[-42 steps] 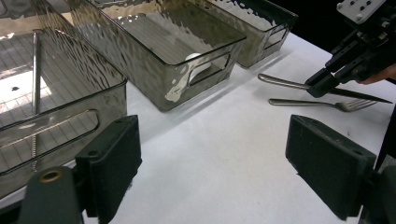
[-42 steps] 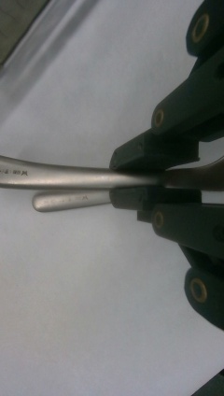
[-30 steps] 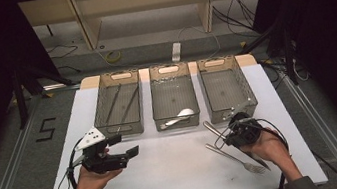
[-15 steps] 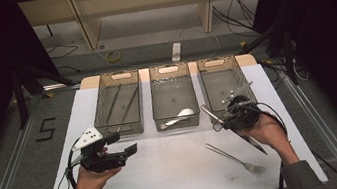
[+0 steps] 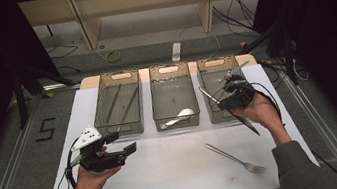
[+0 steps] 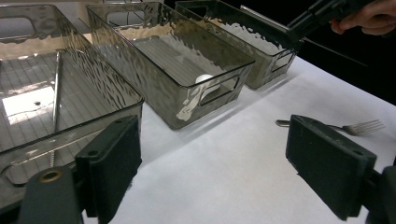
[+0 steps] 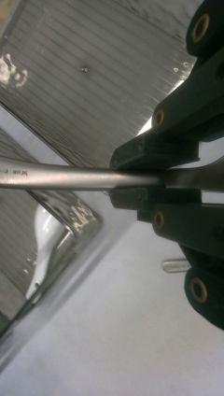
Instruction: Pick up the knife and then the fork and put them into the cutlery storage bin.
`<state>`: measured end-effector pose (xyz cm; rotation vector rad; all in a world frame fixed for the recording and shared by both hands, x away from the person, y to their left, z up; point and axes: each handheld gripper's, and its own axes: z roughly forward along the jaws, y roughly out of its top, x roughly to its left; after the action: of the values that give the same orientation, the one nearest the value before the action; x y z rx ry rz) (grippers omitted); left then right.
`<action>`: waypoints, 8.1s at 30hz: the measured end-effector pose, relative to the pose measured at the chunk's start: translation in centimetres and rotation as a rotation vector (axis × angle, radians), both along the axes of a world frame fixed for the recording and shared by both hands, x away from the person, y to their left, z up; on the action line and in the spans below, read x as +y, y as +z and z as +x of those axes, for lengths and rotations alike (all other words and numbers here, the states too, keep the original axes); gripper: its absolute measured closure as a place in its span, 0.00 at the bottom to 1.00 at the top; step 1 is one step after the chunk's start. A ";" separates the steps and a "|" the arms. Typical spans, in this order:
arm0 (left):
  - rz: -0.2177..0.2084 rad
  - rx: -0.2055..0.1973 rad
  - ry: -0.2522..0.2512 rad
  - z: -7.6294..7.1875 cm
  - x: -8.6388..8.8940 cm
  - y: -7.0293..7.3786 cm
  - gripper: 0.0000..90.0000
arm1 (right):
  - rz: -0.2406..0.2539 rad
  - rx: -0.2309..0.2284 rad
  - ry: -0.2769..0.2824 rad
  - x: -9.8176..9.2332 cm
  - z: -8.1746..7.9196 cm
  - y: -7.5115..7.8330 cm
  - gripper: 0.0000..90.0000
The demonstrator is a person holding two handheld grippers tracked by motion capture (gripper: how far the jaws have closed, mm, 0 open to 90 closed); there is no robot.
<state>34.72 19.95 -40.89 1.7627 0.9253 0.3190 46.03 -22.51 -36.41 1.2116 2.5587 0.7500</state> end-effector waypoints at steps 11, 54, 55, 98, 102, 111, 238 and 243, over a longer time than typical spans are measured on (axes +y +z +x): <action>-0.009 -0.004 0.005 0.0 0.0 0.1 0.20 | -0.016 -0.014 -0.041 0.5 3.5 0.8 0.90; -0.021 -0.007 0.003 0.0 0.0 0.2 0.20 | -0.043 0.040 -0.217 0.3 11.5 -1.0 0.90; -0.022 -0.008 0.002 0.0 0.0 0.2 0.20 | -0.046 0.040 -0.219 0.2 11.6 -1.1 0.90; -0.027 -0.006 -0.009 -0.1 0.0 0.2 0.20 | 0.055 -0.009 -0.148 0.6 9.7 1.6 0.43; -0.029 -0.004 -0.008 0.0 0.0 0.2 0.20 | 0.053 -0.036 -0.084 0.9 7.5 2.1 0.36; -0.027 -0.006 -0.002 0.0 0.0 0.1 0.19 | 0.066 -0.070 0.027 1.1 2.3 1.6 0.30; -0.015 -0.031 0.001 -0.1 0.1 0.2 0.20 | -0.253 0.197 0.184 0.7 -8.6 -8.0 0.94; -0.016 -0.032 0.004 -0.1 0.1 0.2 0.20 | -0.235 0.174 0.180 0.4 -8.6 -7.4 0.94</action>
<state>34.59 20.07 -40.68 1.7365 0.9058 0.3404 37.46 -22.16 -43.85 1.0241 2.8291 0.3748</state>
